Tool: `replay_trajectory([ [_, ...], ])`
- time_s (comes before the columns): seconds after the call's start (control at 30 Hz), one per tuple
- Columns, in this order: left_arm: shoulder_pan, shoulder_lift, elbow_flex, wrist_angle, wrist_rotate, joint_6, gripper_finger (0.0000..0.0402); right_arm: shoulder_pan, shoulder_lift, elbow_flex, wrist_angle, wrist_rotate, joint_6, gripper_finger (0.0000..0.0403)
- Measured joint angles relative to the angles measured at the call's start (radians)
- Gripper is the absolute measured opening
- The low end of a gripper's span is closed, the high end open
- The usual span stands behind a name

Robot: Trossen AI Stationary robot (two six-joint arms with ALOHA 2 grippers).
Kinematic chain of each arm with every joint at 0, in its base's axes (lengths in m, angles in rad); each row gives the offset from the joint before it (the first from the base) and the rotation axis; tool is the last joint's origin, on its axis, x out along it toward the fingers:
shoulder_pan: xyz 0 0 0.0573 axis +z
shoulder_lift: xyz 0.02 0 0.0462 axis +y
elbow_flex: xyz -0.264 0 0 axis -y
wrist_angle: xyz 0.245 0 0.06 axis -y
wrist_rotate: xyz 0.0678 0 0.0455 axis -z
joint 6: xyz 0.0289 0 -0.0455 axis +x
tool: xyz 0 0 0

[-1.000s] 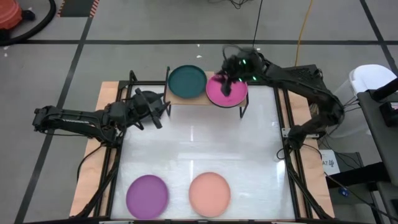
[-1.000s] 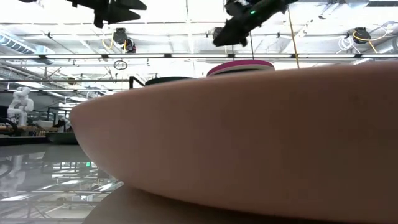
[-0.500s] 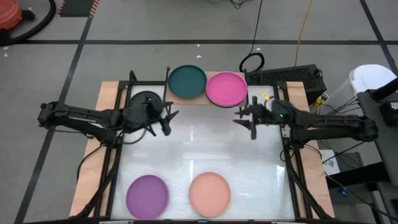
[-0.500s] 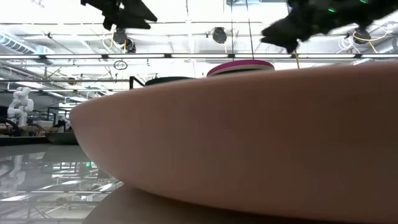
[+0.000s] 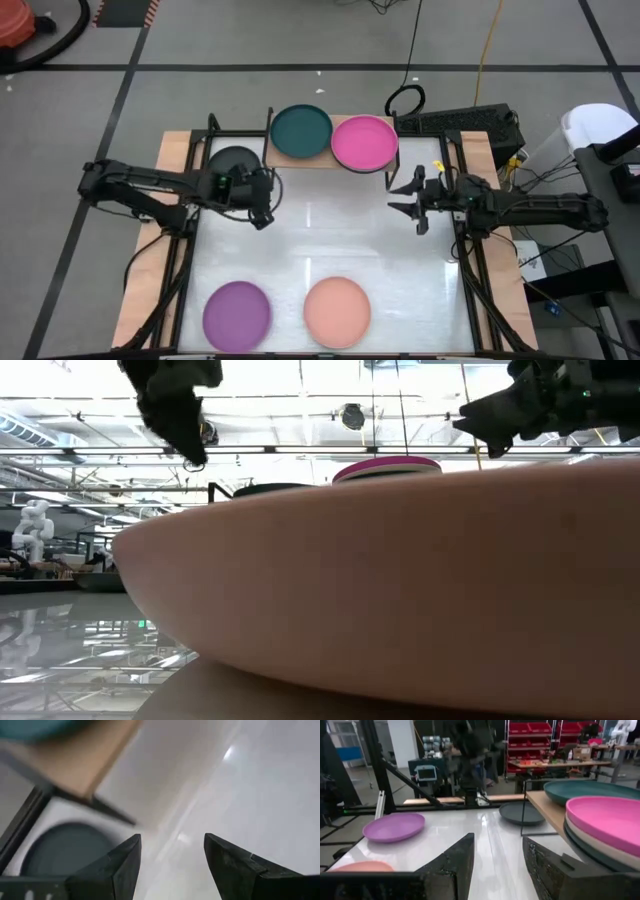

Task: Place and stack plates onto a shelf
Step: Stack the black plate on top of the dark green plate on the shelf

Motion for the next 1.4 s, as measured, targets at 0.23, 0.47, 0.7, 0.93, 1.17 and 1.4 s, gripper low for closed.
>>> replay_trajectory([
  [0.23, 0.059, 0.103, -0.039, -0.106, 0.086, -0.06, 0.0223, 0.0, 0.0, -0.003, 0.005, -0.022, 0.025, 0.0151],
  [0.47, 0.133, 0.141, -0.144, -0.095, 0.093, 0.011, 0.0223, 0.0, 0.002, -0.003, -0.065, -0.054, 0.029, 0.0151],
  [0.7, 0.277, 0.133, -0.291, 0.015, 0.103, 0.041, 0.0223, 0.0, 0.002, -0.003, -0.063, -0.054, 0.014, 0.0151],
  [0.93, 0.413, 0.133, -0.395, 0.222, 0.124, 0.081, 0.0223, 0.0, 0.002, -0.003, -0.063, -0.053, 0.018, 0.0151],
  [1.17, 0.456, 0.133, -0.455, 0.269, 0.13, 0.07, 0.018, 0.0, 0.002, -0.003, -0.063, -0.053, 0.032, 0.0151],
  [1.4, 0.441, 0.131, -0.463, 0.271, 0.145, 0.063, 0.0025, 0.0, 0.002, -0.003, -0.064, -0.053, 0.054, 0.0151],
])
